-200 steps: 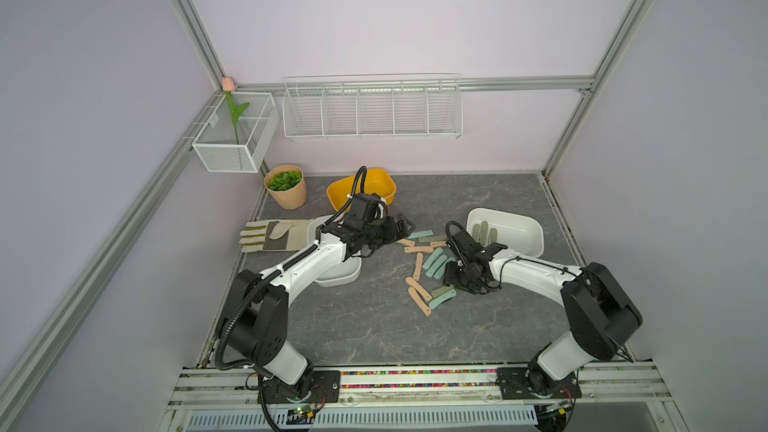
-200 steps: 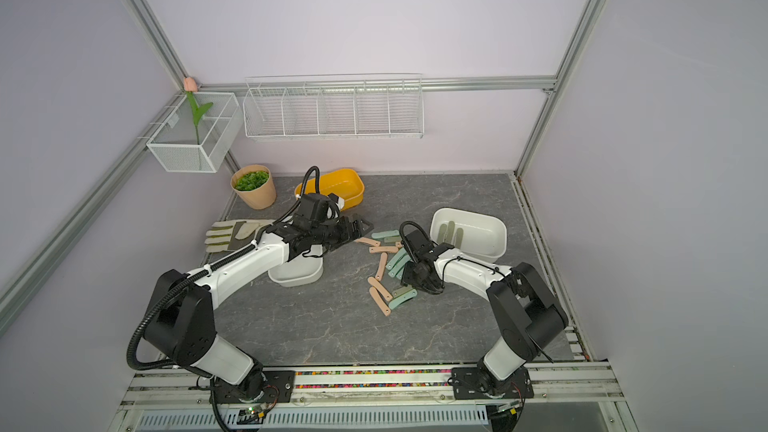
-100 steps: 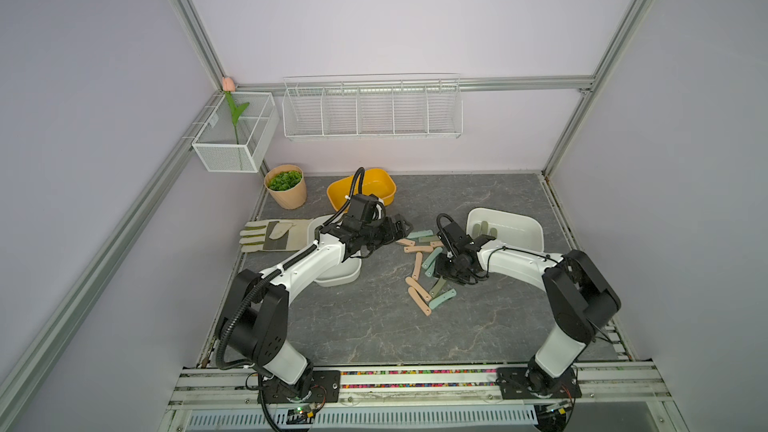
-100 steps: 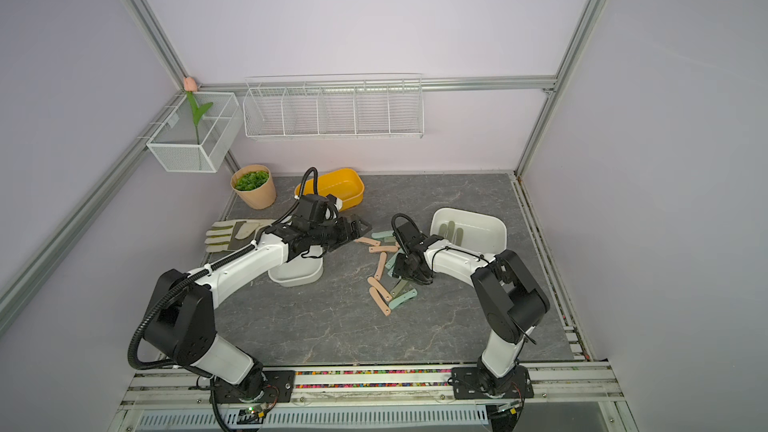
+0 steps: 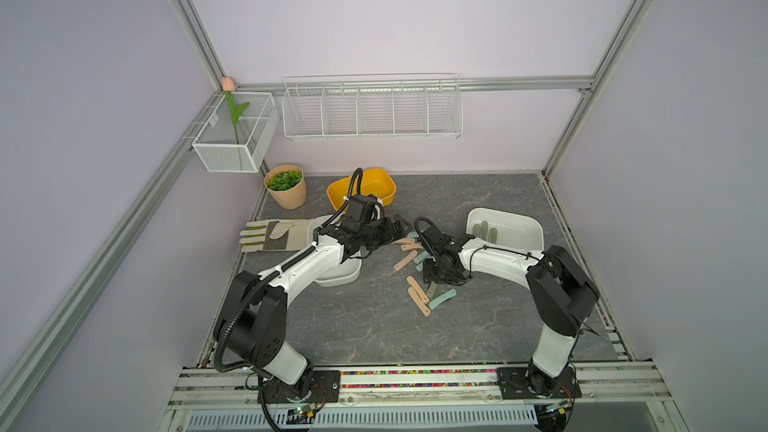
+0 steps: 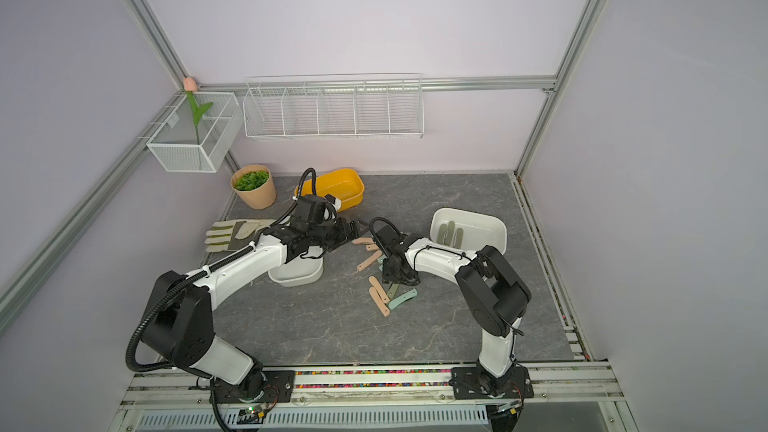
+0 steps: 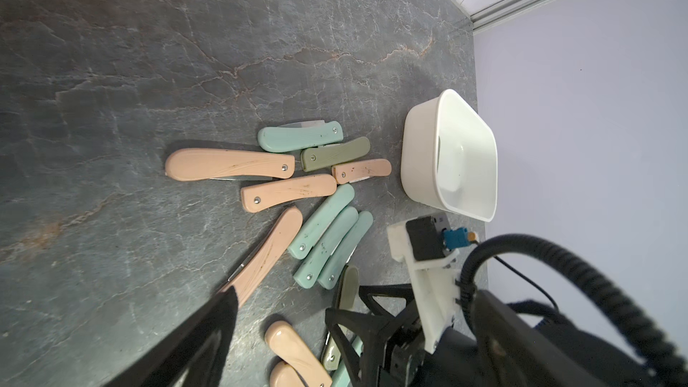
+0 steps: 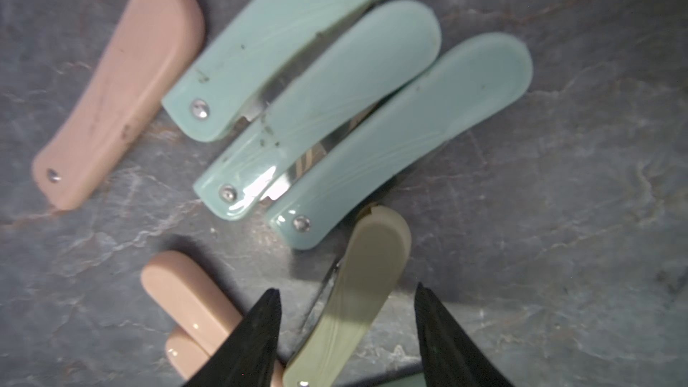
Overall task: Place the fruit knives into the storage box by color
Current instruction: Pick up the fruit knife from the center of the board.
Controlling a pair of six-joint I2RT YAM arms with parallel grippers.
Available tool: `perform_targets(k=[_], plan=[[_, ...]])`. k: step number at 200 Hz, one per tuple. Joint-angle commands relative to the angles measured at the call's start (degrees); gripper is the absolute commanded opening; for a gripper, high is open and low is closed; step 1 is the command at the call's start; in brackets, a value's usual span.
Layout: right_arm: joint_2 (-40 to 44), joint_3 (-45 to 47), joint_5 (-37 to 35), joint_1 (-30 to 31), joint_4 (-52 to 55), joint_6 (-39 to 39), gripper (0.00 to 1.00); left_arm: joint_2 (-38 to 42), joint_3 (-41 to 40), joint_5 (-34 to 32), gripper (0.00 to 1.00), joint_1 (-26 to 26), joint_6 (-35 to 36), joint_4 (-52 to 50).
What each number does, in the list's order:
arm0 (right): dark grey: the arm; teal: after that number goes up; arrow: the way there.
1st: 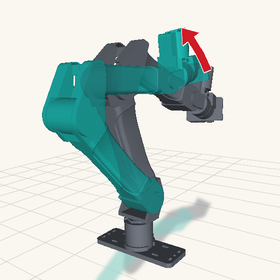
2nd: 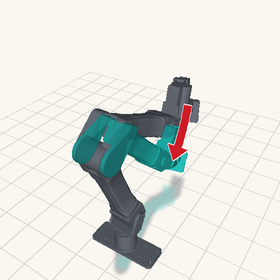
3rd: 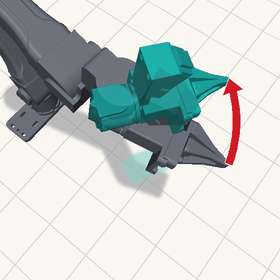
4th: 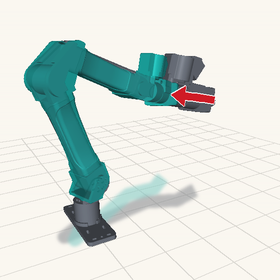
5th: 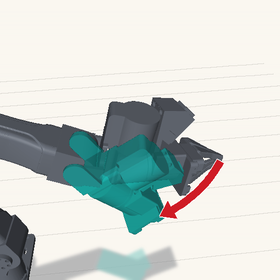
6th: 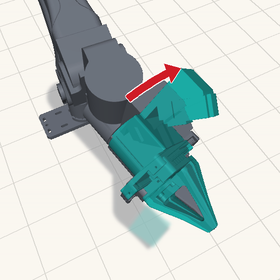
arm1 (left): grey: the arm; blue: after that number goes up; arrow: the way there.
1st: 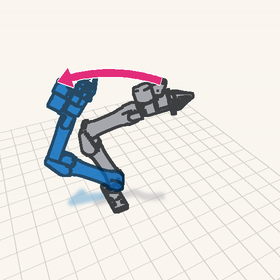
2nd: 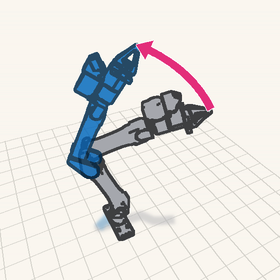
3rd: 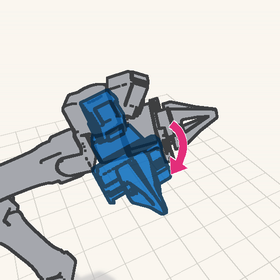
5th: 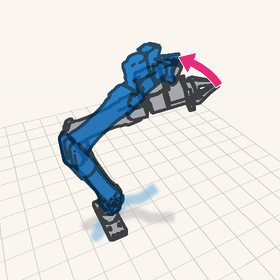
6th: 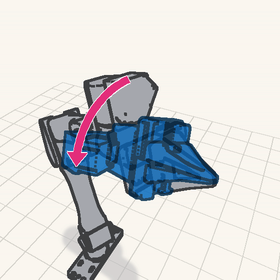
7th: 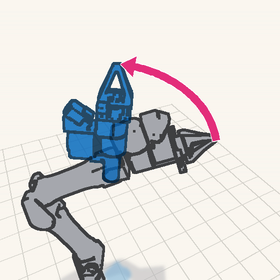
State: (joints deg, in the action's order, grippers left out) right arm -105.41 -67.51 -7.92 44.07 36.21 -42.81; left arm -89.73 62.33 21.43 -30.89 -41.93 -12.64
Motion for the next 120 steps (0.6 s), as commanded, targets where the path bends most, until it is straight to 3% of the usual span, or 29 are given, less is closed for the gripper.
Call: perform_targets(k=[1,53,120], plan=[[-2.2,-1.3,-5.8,1.7,5.9,0.2,0.62,1.2,-0.8,0.6,0.99,0.4,-0.6,1.5],[-2.7,-0.7,-7.8,2.1,6.9,0.5,0.61,1.5,-1.1,0.7,0.99,0.4,-1.1,2.0],[1.2,4.6,-7.3,-2.5,4.6,2.5,0.5,1.9,-1.5,0.8,0.99,0.3,-1.4,2.3]])
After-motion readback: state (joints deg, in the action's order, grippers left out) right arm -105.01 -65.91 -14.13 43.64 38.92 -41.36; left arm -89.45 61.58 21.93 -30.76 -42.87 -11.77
